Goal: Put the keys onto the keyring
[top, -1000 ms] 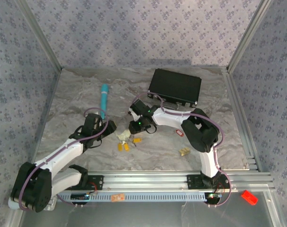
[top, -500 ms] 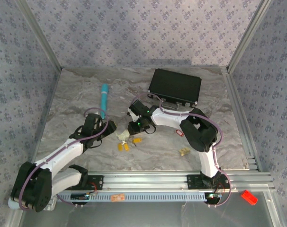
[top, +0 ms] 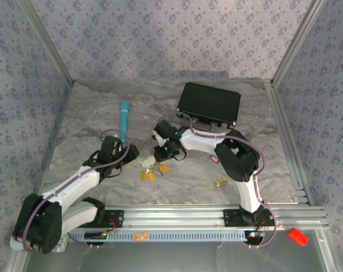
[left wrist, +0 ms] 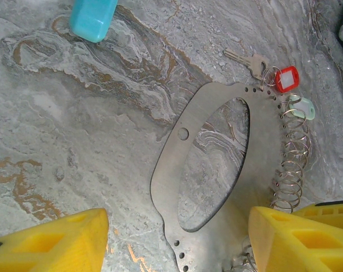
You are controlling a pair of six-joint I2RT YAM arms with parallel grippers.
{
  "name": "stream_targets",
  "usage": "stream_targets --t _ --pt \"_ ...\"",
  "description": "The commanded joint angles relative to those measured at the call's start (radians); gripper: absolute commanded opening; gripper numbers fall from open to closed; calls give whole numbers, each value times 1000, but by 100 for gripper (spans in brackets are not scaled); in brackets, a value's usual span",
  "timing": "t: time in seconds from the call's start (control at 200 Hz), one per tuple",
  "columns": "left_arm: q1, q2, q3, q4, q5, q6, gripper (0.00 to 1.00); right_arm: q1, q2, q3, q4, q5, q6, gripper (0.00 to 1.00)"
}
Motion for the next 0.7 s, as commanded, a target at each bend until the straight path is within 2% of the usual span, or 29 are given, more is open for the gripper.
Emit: stream_targets --t 0.0,0.265,0.45,0.7 --pt "-9 -6 -6 8 1 -11 66 8 18 33 -45 18 -20 20" --pt "-10 -8 -6 5 1 -12 65 7 31 38 -56 25 -25 17" --pt "-10 -14 -7 1 -3 -11 66 9 28 39 -62 33 -31 7" --pt "-10 -56 -5 -19 -39 37 65 20 -28 26 -53 83 -74 0"
